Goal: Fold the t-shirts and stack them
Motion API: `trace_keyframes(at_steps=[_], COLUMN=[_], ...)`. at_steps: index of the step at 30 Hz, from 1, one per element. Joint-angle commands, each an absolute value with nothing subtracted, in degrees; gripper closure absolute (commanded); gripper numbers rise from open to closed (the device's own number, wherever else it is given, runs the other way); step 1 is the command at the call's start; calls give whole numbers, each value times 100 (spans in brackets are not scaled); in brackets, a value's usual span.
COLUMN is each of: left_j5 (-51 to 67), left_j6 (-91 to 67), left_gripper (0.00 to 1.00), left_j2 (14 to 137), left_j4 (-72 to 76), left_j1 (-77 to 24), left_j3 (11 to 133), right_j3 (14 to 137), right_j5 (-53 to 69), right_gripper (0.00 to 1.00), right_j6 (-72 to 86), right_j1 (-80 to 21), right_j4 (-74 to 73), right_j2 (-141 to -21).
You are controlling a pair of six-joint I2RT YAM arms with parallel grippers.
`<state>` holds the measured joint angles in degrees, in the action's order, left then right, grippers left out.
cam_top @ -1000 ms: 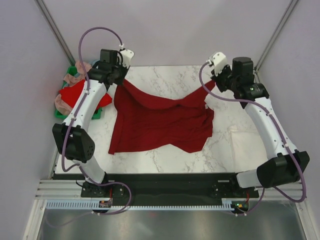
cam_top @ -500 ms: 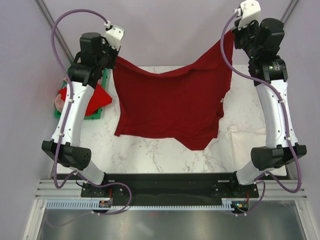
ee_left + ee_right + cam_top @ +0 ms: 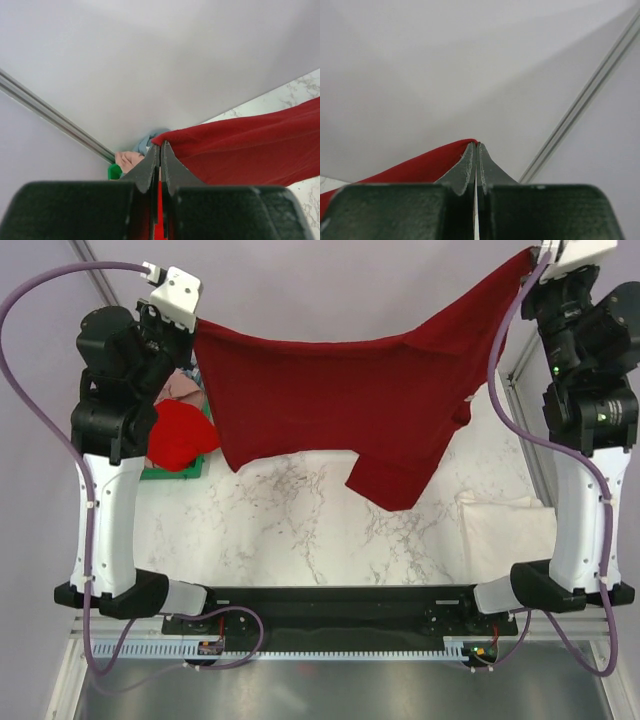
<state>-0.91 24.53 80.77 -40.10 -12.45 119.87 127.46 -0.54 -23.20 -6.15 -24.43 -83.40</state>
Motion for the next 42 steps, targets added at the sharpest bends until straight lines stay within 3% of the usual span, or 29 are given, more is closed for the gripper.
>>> trace_keyframes(at_steps=[1,16,26,29,36,42], left_j5=[-26,-26,-228,-211,140,88], left_j6=[2690,2856,3330,3419,3524,3639], left_gripper=[98,98,98,98,98,98], left_j2=[7736,6838,7171,7303,7690,8822], left_j4=[-3806,-3595,-3235,-3147,-2804,-2171], left_j1=[-1204,-1204,-1213,-1213,-1204,-1178], left_j3=[12182,12717,12710,12324,10279,9449], right_j3=[12973,13368,13544,13290,11069,10214], right_j5=[-290,-273,-299,-212,174,492], right_gripper=[100,100,100,100,100,100], right_j6=[-2426,-2628,-3154,-3225,-3244,-3102], right_j1=[-606,-598,-598,-598,-606,-615], right_j4=[-2162,-2250,-1899,-1793,-1406,-1380], right_j2=[-7868,-6741,-7259,-7532,-7760,-8865])
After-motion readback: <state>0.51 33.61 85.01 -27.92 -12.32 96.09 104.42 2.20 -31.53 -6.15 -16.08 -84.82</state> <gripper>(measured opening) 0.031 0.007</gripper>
